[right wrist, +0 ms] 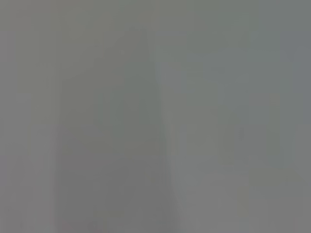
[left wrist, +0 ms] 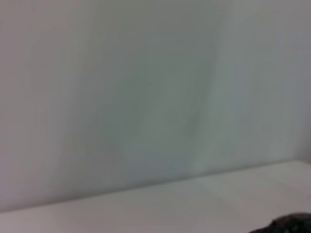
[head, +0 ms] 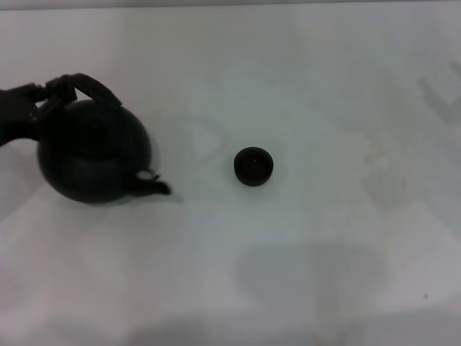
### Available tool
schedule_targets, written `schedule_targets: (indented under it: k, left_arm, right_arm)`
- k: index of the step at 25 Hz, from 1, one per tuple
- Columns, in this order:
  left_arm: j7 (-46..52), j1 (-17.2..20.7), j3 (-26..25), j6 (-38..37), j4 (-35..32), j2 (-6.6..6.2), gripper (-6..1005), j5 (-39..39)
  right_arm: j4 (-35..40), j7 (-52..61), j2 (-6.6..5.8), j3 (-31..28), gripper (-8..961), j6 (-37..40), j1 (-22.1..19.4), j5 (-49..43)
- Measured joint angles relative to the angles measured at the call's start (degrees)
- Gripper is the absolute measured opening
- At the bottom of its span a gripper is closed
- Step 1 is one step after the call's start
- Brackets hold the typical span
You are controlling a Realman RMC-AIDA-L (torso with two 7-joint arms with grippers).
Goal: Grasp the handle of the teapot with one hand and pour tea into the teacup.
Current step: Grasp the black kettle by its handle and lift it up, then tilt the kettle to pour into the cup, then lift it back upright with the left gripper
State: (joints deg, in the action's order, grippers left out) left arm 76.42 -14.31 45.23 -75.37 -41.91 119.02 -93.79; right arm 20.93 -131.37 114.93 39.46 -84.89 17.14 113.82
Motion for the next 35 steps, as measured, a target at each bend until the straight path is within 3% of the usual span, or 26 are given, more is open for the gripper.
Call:
schedule_targets:
  k: [10,16,20,28,35]
  left_arm:
    - [1.1,0.1,1.3,0.0,-4.9,0.12,203,2.2]
    - [3.6,-2.2,1.7,0.4,-6.7,-0.06,180,1.9]
    - [9.1,-4.0,3.4,4.1,-9.8,-0.05,178,-2.2]
    - [20.7,-7.9,12.6,14.0,-16.8,-0.15,172,-13.0]
    - [26.9,-11.8,14.5,14.5,-19.2,-0.07,168,-19.3]
  right_arm:
    - [-0.1,-0.1,-0.06,0.1,821,0.0,-0.2,0.0]
    - [-0.1,-0.1,-0.03,0.3,820,-0.4,-0.1,0.0]
    - [-0.1,-0.1,0.02,0.3,820,-0.7,0.4,0.1]
    - [-0.1,-0.1,0.11,0.6,818,-1.8,0.9,0.0]
    - [-0.4,0.1,0.17,0.6,817,-2.9,1.0,0.1]
